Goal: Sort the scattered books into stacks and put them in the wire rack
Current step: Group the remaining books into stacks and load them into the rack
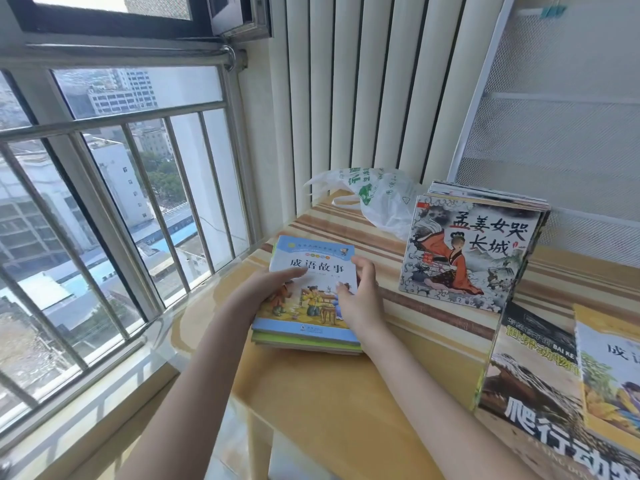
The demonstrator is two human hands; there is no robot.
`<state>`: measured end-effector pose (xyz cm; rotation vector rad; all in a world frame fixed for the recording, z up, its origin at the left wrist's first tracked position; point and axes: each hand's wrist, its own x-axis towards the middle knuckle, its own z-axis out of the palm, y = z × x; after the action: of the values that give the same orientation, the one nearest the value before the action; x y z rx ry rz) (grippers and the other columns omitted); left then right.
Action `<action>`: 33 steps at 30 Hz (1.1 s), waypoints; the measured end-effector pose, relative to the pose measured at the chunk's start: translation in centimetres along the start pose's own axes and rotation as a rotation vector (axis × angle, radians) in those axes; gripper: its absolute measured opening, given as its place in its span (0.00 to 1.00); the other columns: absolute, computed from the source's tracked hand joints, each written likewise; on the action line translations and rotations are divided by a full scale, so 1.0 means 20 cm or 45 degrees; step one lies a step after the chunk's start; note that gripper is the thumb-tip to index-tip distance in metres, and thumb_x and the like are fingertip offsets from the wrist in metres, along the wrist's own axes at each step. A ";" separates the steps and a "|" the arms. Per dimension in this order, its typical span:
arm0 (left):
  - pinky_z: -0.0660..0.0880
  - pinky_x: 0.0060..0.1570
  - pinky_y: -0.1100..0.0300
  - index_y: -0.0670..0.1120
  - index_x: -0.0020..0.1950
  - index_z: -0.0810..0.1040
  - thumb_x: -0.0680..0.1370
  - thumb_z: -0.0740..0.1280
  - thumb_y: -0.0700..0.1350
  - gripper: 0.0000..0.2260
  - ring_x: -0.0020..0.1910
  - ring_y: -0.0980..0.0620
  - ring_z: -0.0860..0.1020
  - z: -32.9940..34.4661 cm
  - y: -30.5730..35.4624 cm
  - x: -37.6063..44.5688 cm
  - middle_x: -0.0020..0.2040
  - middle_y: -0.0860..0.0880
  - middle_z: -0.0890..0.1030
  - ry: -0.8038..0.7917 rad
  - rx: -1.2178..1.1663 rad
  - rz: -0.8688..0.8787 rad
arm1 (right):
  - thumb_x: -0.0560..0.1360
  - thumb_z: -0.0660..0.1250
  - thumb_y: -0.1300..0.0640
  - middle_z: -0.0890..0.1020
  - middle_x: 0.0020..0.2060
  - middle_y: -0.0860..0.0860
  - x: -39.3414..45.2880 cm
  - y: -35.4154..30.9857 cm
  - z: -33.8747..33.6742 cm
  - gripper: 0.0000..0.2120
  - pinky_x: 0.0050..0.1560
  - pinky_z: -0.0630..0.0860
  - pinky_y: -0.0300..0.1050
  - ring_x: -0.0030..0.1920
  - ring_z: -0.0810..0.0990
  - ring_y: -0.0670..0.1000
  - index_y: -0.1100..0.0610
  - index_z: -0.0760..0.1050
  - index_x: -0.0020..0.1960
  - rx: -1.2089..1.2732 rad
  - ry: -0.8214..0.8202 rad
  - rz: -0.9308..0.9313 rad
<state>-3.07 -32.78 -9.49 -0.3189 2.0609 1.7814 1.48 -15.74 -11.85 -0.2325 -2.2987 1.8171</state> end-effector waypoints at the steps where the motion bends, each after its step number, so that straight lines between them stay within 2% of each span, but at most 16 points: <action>1: 0.82 0.44 0.50 0.42 0.54 0.80 0.68 0.76 0.50 0.19 0.34 0.46 0.83 0.02 -0.02 -0.01 0.40 0.43 0.85 0.029 -0.007 0.037 | 0.78 0.60 0.63 0.71 0.56 0.48 0.00 0.00 0.01 0.20 0.40 0.76 0.44 0.48 0.78 0.51 0.48 0.61 0.67 0.003 0.001 -0.003; 3: 0.82 0.42 0.49 0.39 0.56 0.80 0.69 0.76 0.46 0.19 0.35 0.45 0.83 0.04 -0.04 -0.04 0.41 0.42 0.85 0.056 -0.079 0.134 | 0.77 0.63 0.61 0.73 0.57 0.48 0.01 -0.01 0.00 0.21 0.41 0.77 0.43 0.47 0.79 0.49 0.50 0.61 0.67 0.077 -0.001 0.028; 5: 0.81 0.33 0.55 0.38 0.57 0.77 0.71 0.75 0.42 0.18 0.33 0.48 0.83 0.06 -0.05 -0.08 0.40 0.43 0.85 0.063 -0.192 0.311 | 0.76 0.67 0.55 0.75 0.56 0.49 0.01 -0.03 -0.03 0.23 0.38 0.77 0.39 0.44 0.79 0.45 0.53 0.61 0.67 0.175 -0.008 0.092; 7: 0.80 0.31 0.58 0.40 0.60 0.74 0.71 0.74 0.41 0.20 0.34 0.49 0.83 0.07 -0.03 -0.13 0.44 0.44 0.85 0.054 -0.259 0.501 | 0.74 0.68 0.48 0.76 0.53 0.49 0.01 -0.09 -0.06 0.24 0.39 0.76 0.39 0.44 0.78 0.45 0.54 0.64 0.65 0.273 -0.044 0.134; 9: 0.81 0.37 0.56 0.44 0.60 0.71 0.69 0.76 0.42 0.23 0.42 0.47 0.84 0.07 0.01 -0.20 0.51 0.43 0.83 0.076 -0.286 0.701 | 0.74 0.67 0.47 0.78 0.52 0.48 0.01 -0.17 -0.08 0.20 0.45 0.74 0.39 0.44 0.77 0.44 0.53 0.68 0.62 0.350 -0.114 0.009; 11: 0.81 0.43 0.53 0.47 0.61 0.70 0.66 0.78 0.43 0.27 0.50 0.46 0.83 0.05 0.04 -0.25 0.54 0.43 0.82 0.059 -0.301 0.855 | 0.75 0.66 0.50 0.80 0.50 0.46 0.00 -0.24 -0.12 0.13 0.44 0.74 0.33 0.45 0.79 0.39 0.52 0.72 0.58 0.330 -0.173 -0.197; 14: 0.80 0.45 0.54 0.48 0.62 0.69 0.65 0.75 0.48 0.29 0.53 0.46 0.82 0.04 0.07 -0.33 0.55 0.46 0.81 -0.012 -0.228 0.977 | 0.76 0.66 0.50 0.80 0.48 0.46 -0.02 -0.33 -0.17 0.09 0.45 0.74 0.32 0.46 0.80 0.37 0.49 0.72 0.54 0.351 -0.210 -0.320; 16: 0.79 0.44 0.56 0.49 0.63 0.69 0.65 0.73 0.52 0.29 0.51 0.48 0.82 0.03 0.10 -0.38 0.52 0.49 0.82 -0.032 -0.208 1.027 | 0.71 0.66 0.37 0.80 0.49 0.49 -0.04 -0.38 -0.19 0.16 0.52 0.76 0.44 0.52 0.80 0.46 0.46 0.72 0.52 0.375 -0.215 -0.344; 18: 0.79 0.42 0.55 0.52 0.60 0.71 0.67 0.68 0.57 0.23 0.47 0.50 0.82 0.02 0.17 -0.43 0.47 0.53 0.82 -0.020 -0.259 1.077 | 0.60 0.65 0.25 0.78 0.50 0.60 -0.05 -0.44 -0.20 0.33 0.58 0.74 0.57 0.54 0.78 0.59 0.51 0.72 0.51 0.389 -0.213 -0.331; 20: 0.79 0.40 0.55 0.55 0.54 0.75 0.71 0.64 0.59 0.15 0.43 0.53 0.81 0.05 0.24 -0.47 0.46 0.55 0.80 0.053 -0.313 1.109 | 0.56 0.62 0.21 0.77 0.53 0.66 -0.06 -0.49 -0.21 0.42 0.59 0.73 0.60 0.53 0.78 0.63 0.55 0.73 0.52 0.420 -0.206 -0.332; 23: 0.76 0.31 0.60 0.51 0.47 0.79 0.73 0.60 0.52 0.10 0.35 0.56 0.78 0.13 0.29 -0.50 0.42 0.53 0.76 0.240 -0.356 1.099 | 0.64 0.62 0.27 0.80 0.47 0.59 -0.06 -0.53 -0.18 0.23 0.56 0.74 0.58 0.52 0.79 0.62 0.45 0.76 0.43 0.516 -0.102 -0.286; 25: 0.72 0.28 0.63 0.50 0.44 0.79 0.72 0.59 0.48 0.09 0.33 0.55 0.74 0.16 0.30 -0.50 0.38 0.51 0.73 0.307 -0.378 1.092 | 0.68 0.60 0.37 0.78 0.44 0.55 -0.05 -0.54 -0.17 0.15 0.52 0.72 0.54 0.49 0.78 0.60 0.47 0.74 0.39 0.504 -0.021 -0.243; 27: 0.72 0.27 0.63 0.50 0.43 0.78 0.71 0.58 0.48 0.10 0.34 0.55 0.74 0.15 0.30 -0.49 0.39 0.49 0.73 0.349 -0.370 1.067 | 0.68 0.57 0.43 0.75 0.42 0.55 -0.05 -0.55 -0.17 0.12 0.47 0.69 0.51 0.44 0.75 0.57 0.51 0.70 0.37 0.470 0.033 -0.252; 30: 0.73 0.28 0.63 0.48 0.46 0.75 0.73 0.61 0.57 0.14 0.32 0.55 0.77 0.15 0.28 -0.48 0.39 0.49 0.76 0.306 -0.406 0.962 | 0.69 0.55 0.48 0.69 0.36 0.56 -0.05 -0.58 -0.16 0.10 0.42 0.63 0.49 0.39 0.68 0.53 0.52 0.65 0.33 0.479 0.096 -0.263; 32: 0.75 0.28 0.64 0.46 0.54 0.74 0.73 0.65 0.61 0.21 0.33 0.56 0.81 0.17 0.20 -0.46 0.41 0.49 0.79 0.250 -0.429 0.903 | 0.70 0.56 0.46 0.73 0.38 0.55 -0.07 -0.56 -0.17 0.11 0.44 0.66 0.49 0.41 0.72 0.52 0.52 0.70 0.36 0.500 0.087 -0.316; 33: 0.76 0.30 0.64 0.46 0.57 0.74 0.69 0.69 0.61 0.24 0.35 0.57 0.82 0.17 0.15 -0.45 0.42 0.50 0.81 0.248 -0.410 0.913 | 0.72 0.57 0.44 0.78 0.44 0.55 -0.08 -0.54 -0.17 0.14 0.48 0.70 0.49 0.47 0.76 0.52 0.52 0.74 0.43 0.514 0.048 -0.344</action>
<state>4.17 -29.60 -3.21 0.2085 2.1774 2.5992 3.90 -15.46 -0.60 0.1008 -1.7809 2.0499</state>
